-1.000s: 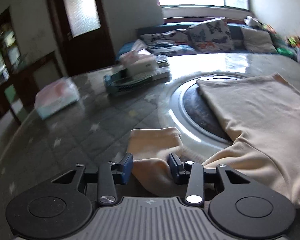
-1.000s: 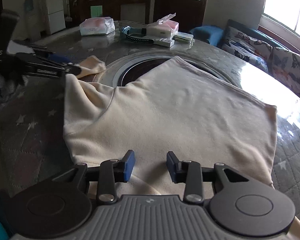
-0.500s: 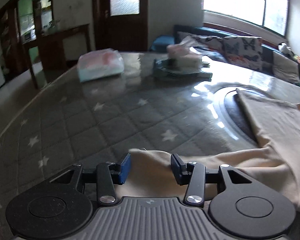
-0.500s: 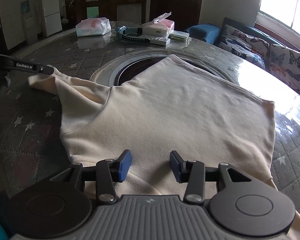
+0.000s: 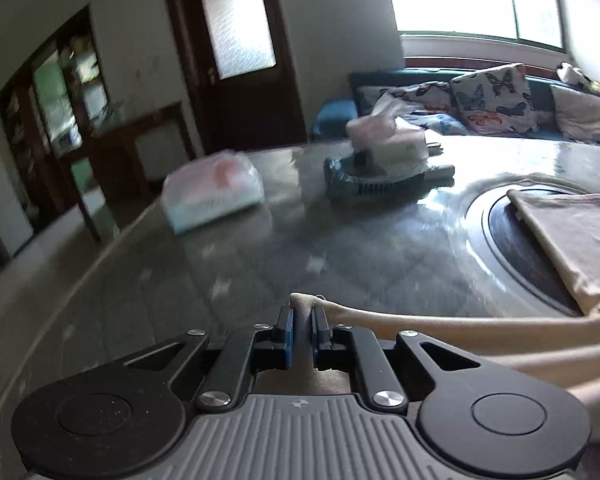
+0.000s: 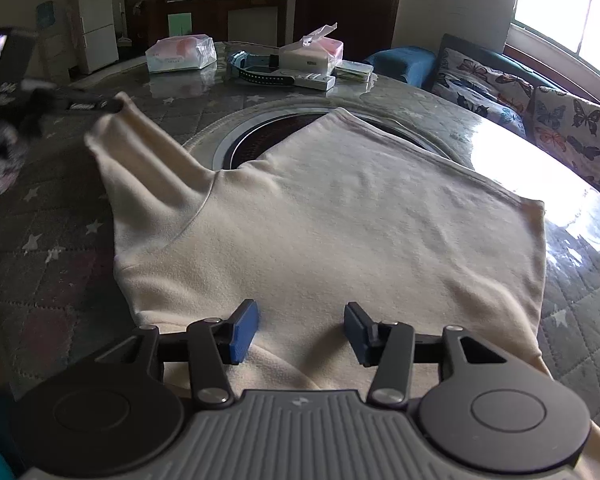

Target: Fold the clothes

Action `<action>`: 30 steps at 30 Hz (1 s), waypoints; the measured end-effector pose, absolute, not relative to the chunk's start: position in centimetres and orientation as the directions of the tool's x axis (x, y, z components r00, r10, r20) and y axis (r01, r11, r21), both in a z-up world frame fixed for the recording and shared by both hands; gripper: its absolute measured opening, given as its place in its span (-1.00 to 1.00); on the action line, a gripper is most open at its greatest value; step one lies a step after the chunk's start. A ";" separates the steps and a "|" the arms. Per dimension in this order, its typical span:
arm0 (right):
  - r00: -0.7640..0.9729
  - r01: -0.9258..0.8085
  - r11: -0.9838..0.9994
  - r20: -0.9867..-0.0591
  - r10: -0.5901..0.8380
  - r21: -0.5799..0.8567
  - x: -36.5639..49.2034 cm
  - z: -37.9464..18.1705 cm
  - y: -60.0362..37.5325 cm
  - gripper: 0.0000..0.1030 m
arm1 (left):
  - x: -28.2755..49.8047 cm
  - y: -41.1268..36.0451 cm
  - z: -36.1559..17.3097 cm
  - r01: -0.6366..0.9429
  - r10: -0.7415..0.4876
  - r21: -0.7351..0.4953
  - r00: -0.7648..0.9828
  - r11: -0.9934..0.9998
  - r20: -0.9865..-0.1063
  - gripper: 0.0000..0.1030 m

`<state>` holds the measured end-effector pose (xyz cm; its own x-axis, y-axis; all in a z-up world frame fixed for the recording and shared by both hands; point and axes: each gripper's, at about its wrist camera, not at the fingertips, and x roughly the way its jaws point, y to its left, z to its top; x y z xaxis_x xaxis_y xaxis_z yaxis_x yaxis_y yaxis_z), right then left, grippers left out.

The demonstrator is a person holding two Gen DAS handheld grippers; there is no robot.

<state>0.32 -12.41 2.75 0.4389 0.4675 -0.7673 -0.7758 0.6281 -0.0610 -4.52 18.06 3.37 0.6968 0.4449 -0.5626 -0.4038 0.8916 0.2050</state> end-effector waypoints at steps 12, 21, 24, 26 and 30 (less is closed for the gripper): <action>0.400 -0.835 0.547 -0.747 0.531 -0.059 -0.5 4.7 -8.8 -0.09 | -7.7 18.9 3.8 -0.500 0.443 0.099 0.637 0.860 -0.631 -0.06; 0.351 -0.879 0.475 -0.739 0.575 -0.048 -0.9 3.7 -3.2 -0.22 | -7.1 18.1 2.5 -0.487 0.424 0.093 0.631 0.868 -0.650 -0.18; 0.332 -0.893 0.448 -0.747 0.576 -0.052 -1.6 3.0 -1.9 -0.19 | -6.9 18.5 2.4 -0.497 0.435 0.094 0.632 0.862 -0.642 -0.51; 0.323 -0.901 0.429 -0.752 0.575 -0.059 -2.3 2.6 -1.3 -0.19 | -6.7 18.7 2.3 -0.504 0.452 0.112 0.627 0.856 -0.634 -0.58; 0.319 -0.921 0.379 -0.740 0.592 -0.095 -4.0 2.7 -0.6 -0.22 | -6.6 19.1 2.4 -0.516 0.478 0.137 0.617 0.846 -0.625 -0.61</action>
